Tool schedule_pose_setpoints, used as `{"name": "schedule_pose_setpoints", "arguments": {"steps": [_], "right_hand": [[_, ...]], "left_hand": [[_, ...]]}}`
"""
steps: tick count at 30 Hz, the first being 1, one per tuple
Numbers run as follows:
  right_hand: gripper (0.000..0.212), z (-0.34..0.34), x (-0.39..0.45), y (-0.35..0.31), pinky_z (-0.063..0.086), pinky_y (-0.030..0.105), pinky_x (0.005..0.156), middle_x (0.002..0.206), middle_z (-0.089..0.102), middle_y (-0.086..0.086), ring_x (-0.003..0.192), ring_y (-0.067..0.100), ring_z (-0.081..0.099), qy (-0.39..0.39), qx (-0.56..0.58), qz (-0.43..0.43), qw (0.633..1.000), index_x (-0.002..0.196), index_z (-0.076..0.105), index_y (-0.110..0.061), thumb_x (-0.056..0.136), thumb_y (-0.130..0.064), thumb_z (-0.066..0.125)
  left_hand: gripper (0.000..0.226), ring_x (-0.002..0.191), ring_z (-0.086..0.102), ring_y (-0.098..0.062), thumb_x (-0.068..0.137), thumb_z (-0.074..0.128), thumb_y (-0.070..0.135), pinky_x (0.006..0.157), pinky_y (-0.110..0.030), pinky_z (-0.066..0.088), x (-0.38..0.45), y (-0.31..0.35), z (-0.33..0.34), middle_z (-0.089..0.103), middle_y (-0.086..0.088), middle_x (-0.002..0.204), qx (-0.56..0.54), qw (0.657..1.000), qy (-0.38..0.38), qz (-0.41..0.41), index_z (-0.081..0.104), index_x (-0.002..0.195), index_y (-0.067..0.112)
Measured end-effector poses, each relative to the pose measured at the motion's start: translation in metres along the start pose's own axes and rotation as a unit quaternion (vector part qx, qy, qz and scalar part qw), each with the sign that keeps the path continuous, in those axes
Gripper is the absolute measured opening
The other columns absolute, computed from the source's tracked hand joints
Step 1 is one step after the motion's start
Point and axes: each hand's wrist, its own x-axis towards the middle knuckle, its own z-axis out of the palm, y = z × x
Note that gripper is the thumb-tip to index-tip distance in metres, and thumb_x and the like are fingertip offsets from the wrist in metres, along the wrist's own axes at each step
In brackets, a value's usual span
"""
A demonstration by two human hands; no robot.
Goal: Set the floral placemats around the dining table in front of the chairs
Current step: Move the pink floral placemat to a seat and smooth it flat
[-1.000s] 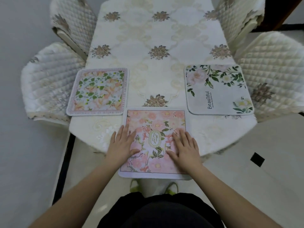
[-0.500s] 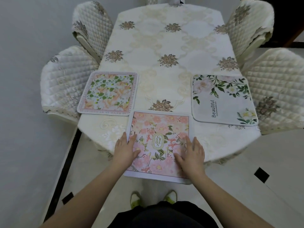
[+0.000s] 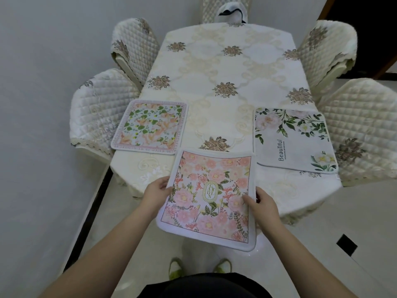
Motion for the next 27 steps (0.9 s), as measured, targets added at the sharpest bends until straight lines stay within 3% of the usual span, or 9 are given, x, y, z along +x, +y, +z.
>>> {"name": "schedule_pose_setpoints", "arguments": {"steps": [3, 8, 12, 15, 17, 19, 23, 27], "right_hand": [[0.024, 0.001, -0.001, -0.014, 0.056, 0.031, 0.075, 0.104, 0.071, -0.009, 0.089, 0.01, 0.068, -0.01, 0.008, -0.032, 0.999, 0.117, 0.064, -0.022, 0.093, -0.021, 0.06], [0.021, 0.014, -0.002, -0.046, 0.06, 0.04, 0.079, 0.1, 0.073, -0.01, 0.087, 0.01, 0.071, -0.053, 0.057, -0.078, 0.994, 0.113, 0.065, -0.028, 0.094, -0.021, 0.06], [0.021, 0.035, 0.0, -0.074, 0.058, 0.046, 0.081, 0.102, 0.073, -0.009, 0.09, 0.014, 0.071, -0.094, 0.068, -0.108, 0.987, 0.113, 0.066, -0.03, 0.094, -0.026, 0.061], [0.02, 0.054, -0.004, -0.092, 0.06, 0.043, 0.075, 0.096, 0.074, -0.006, 0.08, 0.014, 0.073, -0.129, 0.083, -0.101, 0.983, 0.115, 0.066, -0.025, 0.096, -0.026, 0.06], [0.019, 0.067, -0.013, -0.103, 0.059, 0.039, 0.07, 0.095, 0.075, -0.004, 0.076, 0.013, 0.073, -0.152, 0.092, -0.098, 0.979, 0.115, 0.066, -0.025, 0.097, -0.026, 0.058], [0.016, 0.08, -0.023, -0.113, 0.059, 0.04, 0.071, 0.092, 0.076, -0.005, 0.076, 0.015, 0.073, -0.174, 0.09, -0.106, 0.975, 0.109, 0.068, -0.03, 0.098, -0.027, 0.057], [0.017, 0.108, -0.042, -0.127, 0.059, 0.052, 0.078, 0.087, 0.076, 0.001, 0.081, 0.029, 0.072, -0.19, 0.076, -0.109, 0.973, 0.093, 0.073, -0.036, 0.097, -0.031, 0.058], [0.017, 0.143, -0.068, -0.14, 0.06, 0.044, 0.074, 0.081, 0.075, -0.009, 0.073, 0.017, 0.072, -0.172, 0.054, -0.133, 0.975, 0.093, 0.071, -0.037, 0.098, -0.03, 0.056]], "left_hand": [[0.042, 0.107, 0.067, -0.023, 0.093, 0.062, 0.002, 0.094, -0.047, 0.055, -0.01, 0.007, -0.009, 0.068, -0.007, 0.123, -0.009, 1.0, 0.004, 0.016, 0.059, 0.132, 0.018], [0.037, 0.087, 0.075, -0.026, 0.096, 0.053, -0.005, 0.073, -0.043, 0.06, -0.034, 0.022, -0.039, 0.077, -0.006, 0.1, -0.07, 0.997, 0.015, 0.01, 0.056, 0.115, 0.027], [0.034, 0.076, 0.076, -0.022, 0.095, 0.058, -0.003, 0.059, -0.035, 0.058, -0.056, 0.02, -0.075, 0.077, -0.005, 0.093, -0.115, 0.992, 0.054, 0.012, 0.053, 0.117, 0.022], [0.03, 0.084, 0.075, -0.028, 0.093, 0.067, 0.01, 0.068, -0.042, 0.059, -0.074, 0.009, -0.102, 0.075, -0.008, 0.104, -0.169, 0.98, 0.103, 0.007, 0.055, 0.119, 0.019], [0.02, 0.082, 0.076, -0.03, 0.092, 0.069, 0.019, 0.071, -0.045, 0.059, -0.088, 0.001, -0.116, 0.077, -0.008, 0.097, -0.189, 0.974, 0.128, 0.003, 0.061, 0.11, 0.017], [0.013, 0.077, 0.076, -0.029, 0.091, 0.07, 0.022, 0.066, -0.042, 0.06, -0.102, -0.006, -0.131, 0.078, -0.009, 0.092, -0.189, 0.97, 0.154, -0.001, 0.064, 0.101, 0.017], [0.014, 0.074, 0.076, -0.029, 0.092, 0.068, 0.024, 0.059, -0.039, 0.06, -0.122, -0.014, -0.167, 0.077, -0.01, 0.093, -0.163, 0.966, 0.2, 0.016, 0.064, 0.104, 0.018], [0.01, 0.066, 0.075, -0.023, 0.096, 0.062, 0.035, 0.053, -0.032, 0.056, -0.14, -0.027, -0.206, 0.078, -0.004, 0.079, -0.067, 0.978, 0.192, 0.043, 0.058, 0.104, 0.031]]}}
